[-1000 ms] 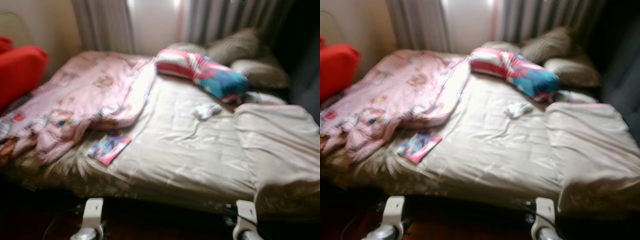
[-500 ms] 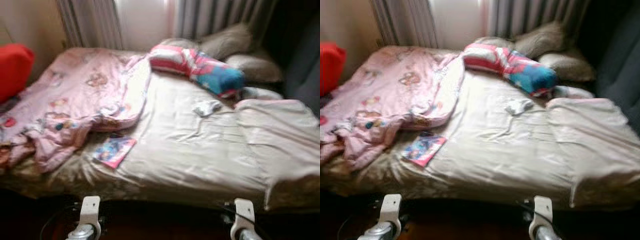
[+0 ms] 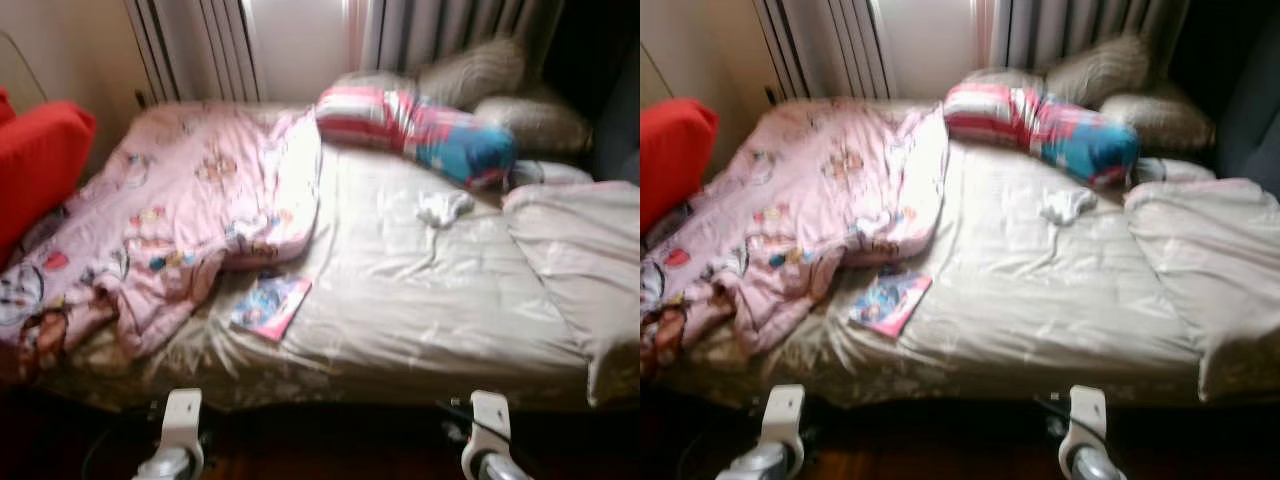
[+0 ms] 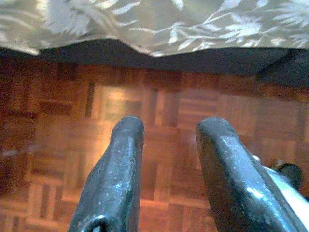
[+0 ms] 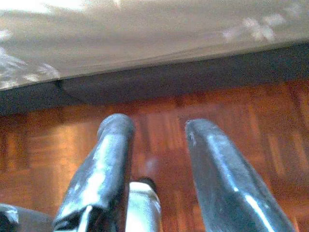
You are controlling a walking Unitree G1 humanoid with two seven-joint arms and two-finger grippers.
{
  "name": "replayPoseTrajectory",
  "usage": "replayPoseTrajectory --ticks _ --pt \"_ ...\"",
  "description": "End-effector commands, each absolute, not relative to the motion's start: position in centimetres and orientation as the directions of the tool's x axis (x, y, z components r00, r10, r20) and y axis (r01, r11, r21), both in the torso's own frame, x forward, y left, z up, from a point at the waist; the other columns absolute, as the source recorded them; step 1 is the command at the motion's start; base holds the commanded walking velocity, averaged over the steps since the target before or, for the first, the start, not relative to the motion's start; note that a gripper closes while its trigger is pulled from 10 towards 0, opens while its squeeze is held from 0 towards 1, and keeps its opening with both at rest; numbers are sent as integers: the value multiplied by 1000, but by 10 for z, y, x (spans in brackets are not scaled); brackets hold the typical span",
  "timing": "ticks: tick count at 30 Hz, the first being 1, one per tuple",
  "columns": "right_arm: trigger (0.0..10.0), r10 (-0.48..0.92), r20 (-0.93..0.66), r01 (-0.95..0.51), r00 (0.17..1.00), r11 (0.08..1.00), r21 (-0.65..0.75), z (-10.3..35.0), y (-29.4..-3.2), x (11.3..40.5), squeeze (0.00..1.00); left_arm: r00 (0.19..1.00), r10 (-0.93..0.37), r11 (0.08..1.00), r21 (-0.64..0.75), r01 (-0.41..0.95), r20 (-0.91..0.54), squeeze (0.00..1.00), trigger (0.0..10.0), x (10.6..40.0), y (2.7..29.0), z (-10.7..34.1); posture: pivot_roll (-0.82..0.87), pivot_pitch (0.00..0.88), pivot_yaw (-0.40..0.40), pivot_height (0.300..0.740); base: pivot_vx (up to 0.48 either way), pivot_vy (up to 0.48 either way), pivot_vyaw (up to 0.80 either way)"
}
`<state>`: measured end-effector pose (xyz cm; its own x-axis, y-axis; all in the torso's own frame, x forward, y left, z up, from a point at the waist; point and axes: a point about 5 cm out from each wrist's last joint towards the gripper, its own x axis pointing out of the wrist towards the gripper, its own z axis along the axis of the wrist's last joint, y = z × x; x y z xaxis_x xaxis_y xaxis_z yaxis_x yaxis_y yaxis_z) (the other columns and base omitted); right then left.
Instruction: Clean up the room
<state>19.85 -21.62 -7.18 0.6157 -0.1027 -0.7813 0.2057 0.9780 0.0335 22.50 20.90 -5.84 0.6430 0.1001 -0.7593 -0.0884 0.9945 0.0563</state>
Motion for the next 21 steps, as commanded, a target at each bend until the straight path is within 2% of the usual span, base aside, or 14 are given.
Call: replayPoseTrajectory --ticks 1,21 --pt "10000 -95 -772 203 628 978 45 -69 -213 204 0 636 115 993 76 -88 -763 0 10000 225 216 -57 -2 0 20 690 0 428 0" --pt "10000 -89 -768 202 634 978 54 -69 -213 205 0 637 117 993 74 -95 -762 0 10000 226 216 -57 -1 0 19 690 0 424 0"
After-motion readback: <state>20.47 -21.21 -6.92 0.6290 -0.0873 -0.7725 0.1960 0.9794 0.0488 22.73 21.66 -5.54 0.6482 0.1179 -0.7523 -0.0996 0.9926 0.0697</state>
